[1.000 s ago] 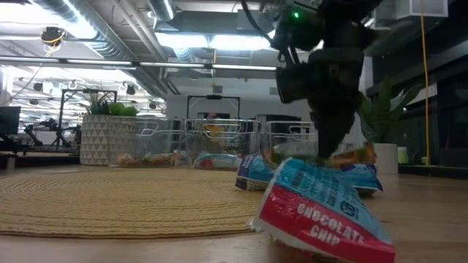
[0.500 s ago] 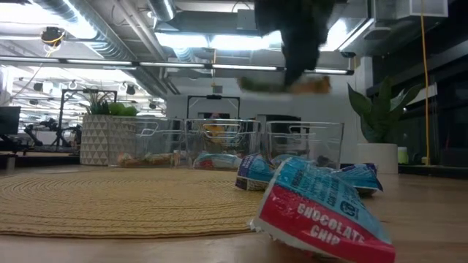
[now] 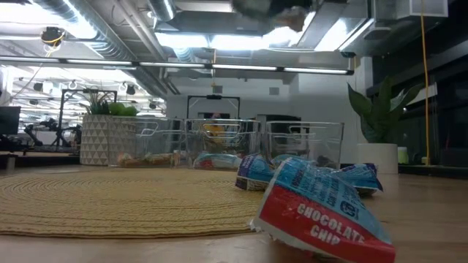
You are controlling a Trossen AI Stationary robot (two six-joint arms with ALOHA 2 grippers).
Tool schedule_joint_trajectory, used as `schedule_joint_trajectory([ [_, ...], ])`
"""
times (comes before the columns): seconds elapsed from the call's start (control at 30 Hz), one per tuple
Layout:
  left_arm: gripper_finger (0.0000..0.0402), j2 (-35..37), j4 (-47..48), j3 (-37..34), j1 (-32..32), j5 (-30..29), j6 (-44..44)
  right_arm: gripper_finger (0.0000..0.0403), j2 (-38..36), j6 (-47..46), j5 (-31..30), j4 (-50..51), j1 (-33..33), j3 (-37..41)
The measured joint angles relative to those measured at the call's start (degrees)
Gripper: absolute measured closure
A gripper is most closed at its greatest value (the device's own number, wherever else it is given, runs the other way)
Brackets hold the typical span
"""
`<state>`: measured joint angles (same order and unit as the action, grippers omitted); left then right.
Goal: Pick and place Granola Bars by type
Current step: Put the yellow granola bar into the left transparent bin
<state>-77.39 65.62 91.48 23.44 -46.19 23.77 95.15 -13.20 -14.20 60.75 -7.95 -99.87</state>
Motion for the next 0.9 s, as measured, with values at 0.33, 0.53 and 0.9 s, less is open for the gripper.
schedule_joint_trajectory([
  [0.33,0.0252,1.0,-33.7,-8.5,-6.9,20.0,-20.5,0.0389,-10.5,3.3,-4.1,-15.6,-2.7,8.7],
  [0.53,0.0202,1.0,-45.6,-10.5,-12.4,29.8,-24.0,0.0384,-14.9,4.6,-3.7,-25.8,-3.5,15.1],
  [0.9,0.0137,1.0,-46.8,-10.5,-19.1,37.5,-24.0,0.0393,-17.4,8.8,-1.7,-32.3,-3.3,17.7],
])
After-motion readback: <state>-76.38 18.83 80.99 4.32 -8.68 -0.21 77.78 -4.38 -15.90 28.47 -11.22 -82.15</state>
